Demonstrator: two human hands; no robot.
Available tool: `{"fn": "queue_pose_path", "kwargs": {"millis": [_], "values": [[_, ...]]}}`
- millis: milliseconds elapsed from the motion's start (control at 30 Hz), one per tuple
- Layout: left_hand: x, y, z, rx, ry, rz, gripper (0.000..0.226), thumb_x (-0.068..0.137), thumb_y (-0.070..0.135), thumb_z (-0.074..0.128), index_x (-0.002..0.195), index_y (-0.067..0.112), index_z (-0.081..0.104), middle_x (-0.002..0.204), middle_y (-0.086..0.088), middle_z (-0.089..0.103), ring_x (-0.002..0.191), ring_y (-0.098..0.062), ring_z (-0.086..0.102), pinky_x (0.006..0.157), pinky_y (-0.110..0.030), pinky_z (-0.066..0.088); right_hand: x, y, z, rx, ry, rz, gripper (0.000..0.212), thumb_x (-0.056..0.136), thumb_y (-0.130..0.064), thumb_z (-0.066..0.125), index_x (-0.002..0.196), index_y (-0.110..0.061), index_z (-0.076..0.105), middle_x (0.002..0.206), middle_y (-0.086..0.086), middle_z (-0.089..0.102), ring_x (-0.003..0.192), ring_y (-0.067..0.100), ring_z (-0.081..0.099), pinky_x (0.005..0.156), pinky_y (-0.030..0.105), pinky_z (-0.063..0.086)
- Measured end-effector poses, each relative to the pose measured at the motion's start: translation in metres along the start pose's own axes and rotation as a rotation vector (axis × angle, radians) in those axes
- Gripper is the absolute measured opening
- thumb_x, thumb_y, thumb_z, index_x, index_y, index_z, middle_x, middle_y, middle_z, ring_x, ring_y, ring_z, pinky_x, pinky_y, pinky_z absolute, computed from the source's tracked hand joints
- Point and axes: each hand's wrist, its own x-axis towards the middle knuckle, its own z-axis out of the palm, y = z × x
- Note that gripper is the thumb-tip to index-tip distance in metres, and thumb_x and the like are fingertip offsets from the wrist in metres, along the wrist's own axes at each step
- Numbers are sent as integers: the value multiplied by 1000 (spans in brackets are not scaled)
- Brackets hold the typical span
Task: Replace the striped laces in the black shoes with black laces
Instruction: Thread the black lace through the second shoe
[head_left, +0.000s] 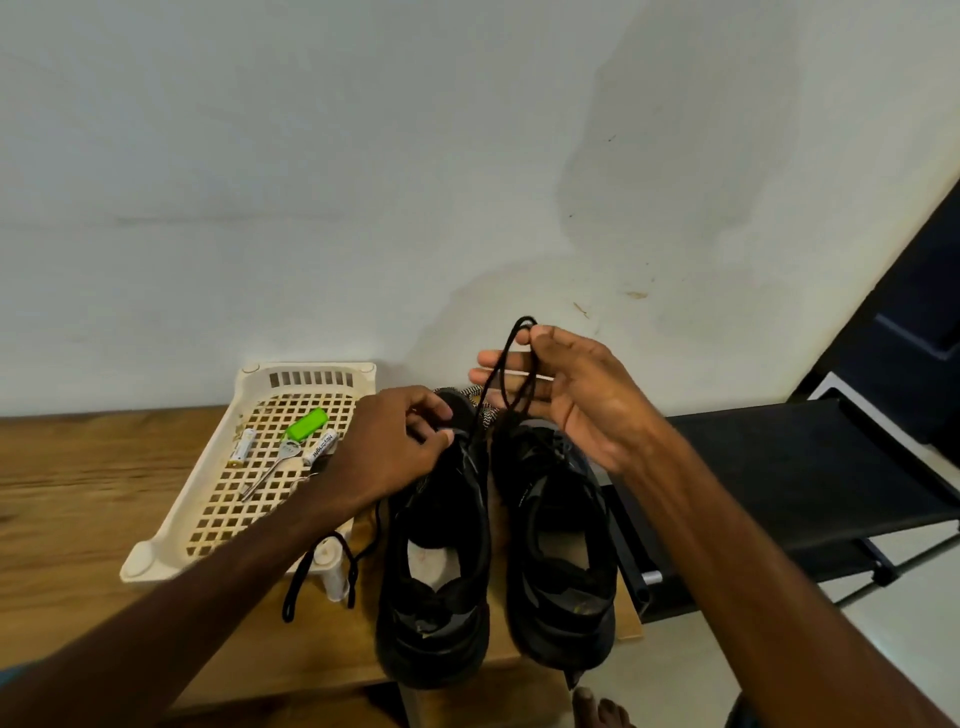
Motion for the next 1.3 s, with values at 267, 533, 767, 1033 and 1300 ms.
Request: {"fn": "queue_pose_path", "kwargs": {"millis": [267, 533, 767, 1033, 1300], "values": [[-5, -3, 8, 223, -51, -89, 42, 74, 21, 82, 113, 26, 69, 108, 9, 66, 78, -3, 60, 68, -19, 48, -2, -12, -18, 177, 179, -86, 11, 108, -17, 45, 106, -11, 55, 79, 1, 56, 61, 13, 50, 66, 32, 50], [-6, 0, 10, 305, 9, -125, 30, 75, 30, 82, 102, 30, 68, 97, 12, 66, 69, 0, 56, 58, -15, 38, -1, -8, -23, -165, 289, -124, 19, 102, -12, 50, 95, -8, 66, 76, 3, 68, 61, 17, 58, 56, 27, 46], [-8, 8, 4, 191, 175, 142, 11, 90, 30, 74, 99, 23, 71, 100, 12, 67, 90, -1, 57, 78, -11, 40, -4, 8, -24, -1125, 365, -202, 16, 96, -29, 70, 96, -21, 84, 90, -14, 77, 73, -7, 61, 66, 9, 41], [-17, 48, 3, -585, -212, -27, 26, 101, 30, 60, 111, 9, 73, 92, -10, 79, 82, -27, 77, 77, -35, 62, -9, 3, -4, -377, 110, 42, 19, 90, -16, 78, 99, 1, 78, 88, 21, 76, 75, 21, 73, 63, 22, 57], [-7, 39, -15, -529, -159, -77, 20, 102, 6, 56, 113, 0, 73, 87, -9, 78, 66, -17, 65, 54, -22, 54, -2, 9, -8, -357, 284, -62, 21, 85, -15, 84, 95, 2, 77, 80, 18, 77, 74, 26, 78, 61, 24, 61]]}}
